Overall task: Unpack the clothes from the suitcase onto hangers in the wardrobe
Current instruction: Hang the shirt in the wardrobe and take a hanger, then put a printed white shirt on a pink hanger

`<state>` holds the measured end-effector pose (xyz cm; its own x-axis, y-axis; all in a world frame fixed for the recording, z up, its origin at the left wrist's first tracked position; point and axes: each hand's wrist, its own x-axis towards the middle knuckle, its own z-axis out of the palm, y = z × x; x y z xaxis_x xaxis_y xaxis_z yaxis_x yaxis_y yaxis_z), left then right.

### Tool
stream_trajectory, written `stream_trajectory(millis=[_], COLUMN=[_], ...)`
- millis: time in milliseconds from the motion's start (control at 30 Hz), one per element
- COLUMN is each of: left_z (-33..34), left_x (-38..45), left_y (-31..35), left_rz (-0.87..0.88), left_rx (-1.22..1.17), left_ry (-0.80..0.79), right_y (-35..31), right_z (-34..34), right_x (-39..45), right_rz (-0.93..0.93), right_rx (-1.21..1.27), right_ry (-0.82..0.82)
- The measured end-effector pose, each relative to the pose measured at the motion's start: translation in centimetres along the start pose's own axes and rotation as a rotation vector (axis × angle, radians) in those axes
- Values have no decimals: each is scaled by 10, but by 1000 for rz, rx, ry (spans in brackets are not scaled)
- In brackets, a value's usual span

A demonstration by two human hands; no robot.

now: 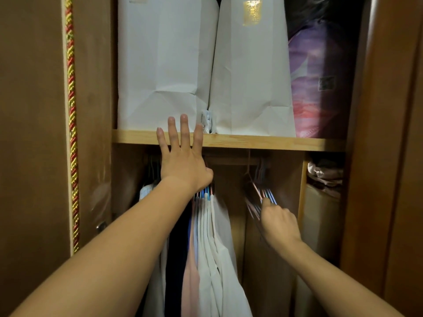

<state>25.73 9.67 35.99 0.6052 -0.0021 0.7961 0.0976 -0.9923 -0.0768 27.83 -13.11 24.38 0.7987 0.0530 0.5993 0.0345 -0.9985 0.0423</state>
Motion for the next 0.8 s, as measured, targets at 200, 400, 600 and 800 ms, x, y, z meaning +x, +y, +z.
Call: stream_trajectory(millis=[200,400,600,800], left_z=[-2,-3,0,17], left_x=[-13,-15,-23,-116], left_y=[14,45,37,114], left_rz=[-28,-56,-25,-15], left_rx=[-90,-184,-152,-740], left_ry=[14,12,73,-65], right_y=[10,16,12,54], right_z=[-13,-39,-14,3], right_x=[-21,-8,-44,-179], right_rz=[67,54,74,76], right_rx=[161,181,134,276], right_ry=[20,120,72,5])
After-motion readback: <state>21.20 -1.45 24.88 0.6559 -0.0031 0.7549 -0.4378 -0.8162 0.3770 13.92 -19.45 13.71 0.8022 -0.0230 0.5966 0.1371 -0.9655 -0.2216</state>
